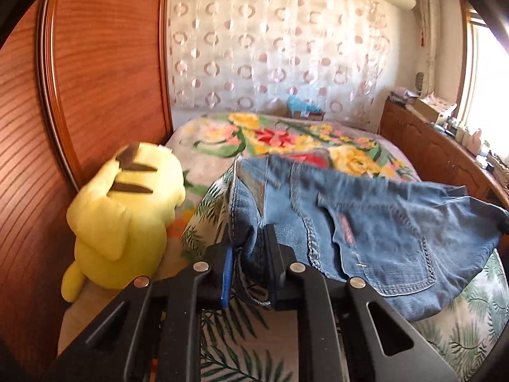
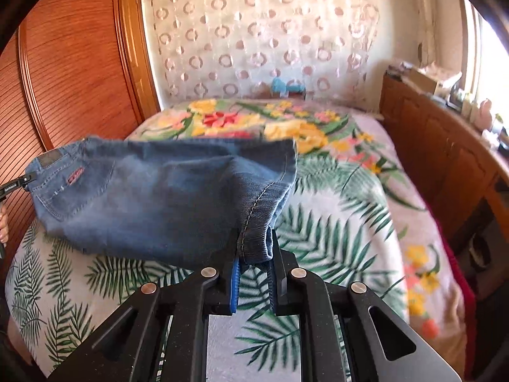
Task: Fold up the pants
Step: 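Fold the jeans in half with the right tool toward the left tool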
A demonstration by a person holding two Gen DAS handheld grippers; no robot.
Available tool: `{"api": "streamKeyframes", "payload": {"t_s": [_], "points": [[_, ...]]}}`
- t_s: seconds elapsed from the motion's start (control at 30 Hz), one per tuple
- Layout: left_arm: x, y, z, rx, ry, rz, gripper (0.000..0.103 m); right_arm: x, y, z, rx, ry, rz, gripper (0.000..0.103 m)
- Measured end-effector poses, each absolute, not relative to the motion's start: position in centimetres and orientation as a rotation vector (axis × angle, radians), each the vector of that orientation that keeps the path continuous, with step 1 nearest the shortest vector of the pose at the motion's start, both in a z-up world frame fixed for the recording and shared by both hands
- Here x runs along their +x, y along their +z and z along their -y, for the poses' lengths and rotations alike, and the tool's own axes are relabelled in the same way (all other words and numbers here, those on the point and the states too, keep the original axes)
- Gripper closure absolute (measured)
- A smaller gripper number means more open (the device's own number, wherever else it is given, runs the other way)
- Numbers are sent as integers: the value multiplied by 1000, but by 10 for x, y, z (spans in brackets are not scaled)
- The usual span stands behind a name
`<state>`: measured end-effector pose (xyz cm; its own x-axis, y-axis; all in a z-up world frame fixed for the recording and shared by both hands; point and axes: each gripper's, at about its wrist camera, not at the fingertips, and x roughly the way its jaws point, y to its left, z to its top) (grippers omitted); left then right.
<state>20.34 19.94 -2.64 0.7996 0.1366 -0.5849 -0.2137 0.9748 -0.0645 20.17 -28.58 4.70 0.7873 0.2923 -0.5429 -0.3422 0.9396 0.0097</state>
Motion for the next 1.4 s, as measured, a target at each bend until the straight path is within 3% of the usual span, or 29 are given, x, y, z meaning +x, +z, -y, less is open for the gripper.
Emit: {"api": "streamKeyframes", "payload": {"t_s": [0.3, 0.83, 1.4], "points": [[153, -6, -165, -120, 123, -566, 86, 155, 69, 322, -80, 301, -500, 90], [45, -23, -97, -116, -3, -593, 86, 32, 57, 368, -24, 226, -492, 90], [30, -57, -84, -51, 20, -683, 80, 27, 25, 388, 83, 220, -611, 88]]}}
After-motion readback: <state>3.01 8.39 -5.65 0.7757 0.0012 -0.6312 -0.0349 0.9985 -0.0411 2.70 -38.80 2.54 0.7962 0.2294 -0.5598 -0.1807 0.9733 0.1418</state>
